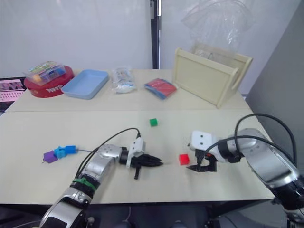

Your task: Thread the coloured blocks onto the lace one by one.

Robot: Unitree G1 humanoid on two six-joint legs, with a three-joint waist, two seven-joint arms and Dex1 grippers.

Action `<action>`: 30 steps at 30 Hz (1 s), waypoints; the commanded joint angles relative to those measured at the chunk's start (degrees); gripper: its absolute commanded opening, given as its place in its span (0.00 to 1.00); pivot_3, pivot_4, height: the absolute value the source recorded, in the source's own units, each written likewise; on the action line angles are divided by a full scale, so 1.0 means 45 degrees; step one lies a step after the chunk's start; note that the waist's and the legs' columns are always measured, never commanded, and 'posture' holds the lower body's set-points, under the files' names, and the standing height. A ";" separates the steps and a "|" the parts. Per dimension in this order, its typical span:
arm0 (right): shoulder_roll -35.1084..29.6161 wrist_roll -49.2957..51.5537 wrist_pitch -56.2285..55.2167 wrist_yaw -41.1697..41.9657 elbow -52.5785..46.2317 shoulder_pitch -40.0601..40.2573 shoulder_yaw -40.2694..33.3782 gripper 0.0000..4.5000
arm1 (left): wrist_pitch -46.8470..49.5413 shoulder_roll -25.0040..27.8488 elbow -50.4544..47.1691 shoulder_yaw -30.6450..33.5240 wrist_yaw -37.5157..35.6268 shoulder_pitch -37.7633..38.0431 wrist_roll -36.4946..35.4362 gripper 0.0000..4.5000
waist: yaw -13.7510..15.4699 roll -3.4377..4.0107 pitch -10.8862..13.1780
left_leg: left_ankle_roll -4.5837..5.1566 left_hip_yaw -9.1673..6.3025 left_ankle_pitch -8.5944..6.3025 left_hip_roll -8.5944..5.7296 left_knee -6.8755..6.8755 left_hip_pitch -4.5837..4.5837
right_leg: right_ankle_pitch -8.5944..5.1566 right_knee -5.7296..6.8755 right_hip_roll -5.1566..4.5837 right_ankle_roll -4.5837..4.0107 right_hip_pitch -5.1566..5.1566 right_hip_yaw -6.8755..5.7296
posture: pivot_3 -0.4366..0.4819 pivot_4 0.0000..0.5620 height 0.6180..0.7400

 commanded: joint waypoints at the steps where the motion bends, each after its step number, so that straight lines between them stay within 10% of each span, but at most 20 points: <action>1: 0.0258 -0.0818 -0.0082 0.0686 0.0085 -0.0691 0.0843 0.98 | 0.0039 0.0062 -0.0677 0.0009 0.0259 0.0175 -0.0024 0.00 | 0.0023 -0.0001 0.0000 | 0.0000 -0.0002 0.0000 0.0000 -0.0001 -0.0001 | 0.0000 0.0001 0.0000 0.0000 0.0000 -0.0003 | 0.48 0.27 1.00; 9: 0.1261 -0.2229 0.0826 0.0514 0.0677 -0.1431 0.1825 0.98 | 0.0340 0.0246 -0.1431 -0.0140 0.0491 0.0609 -0.0001 0.00 | 0.0053 0.0001 -0.0001 | -0.0003 -0.0009 0.0002 0.0001 0.0002 -0.0012 | 0.0000 -0.0007 -0.0003 0.0000 0.0000 -0.0013 | 0.48 0.27 1.00; 19: 0.1673 -0.2812 0.1417 0.0566 0.0662 -0.1419 0.1939 0.28 | 0.0306 0.0166 -0.1362 -0.0175 0.0620 0.0377 -0.0010 0.00 | 0.0037 0.0001 -0.0001 | -0.0003 -0.0010 0.0002 0.0001 0.0001 -0.0007 | 0.0000 -0.0004 -0.0002 0.0000 0.0000 -0.0014 | 0.48 0.27 1.00; 30: 0.1709 -0.2510 0.2368 0.0701 -0.0163 -0.1023 0.1809 0.26 | -0.0297 -0.0525 -0.0584 -0.0429 0.1167 -0.0006 0.0346 0.00 | 0.0022 0.0001 -0.0001 | -0.0002 -0.0011 0.0001 0.0001 0.0002 -0.0006 | 0.0000 -0.0001 0.0000 0.0000 0.0000 -0.0014 | 0.48 0.27 1.00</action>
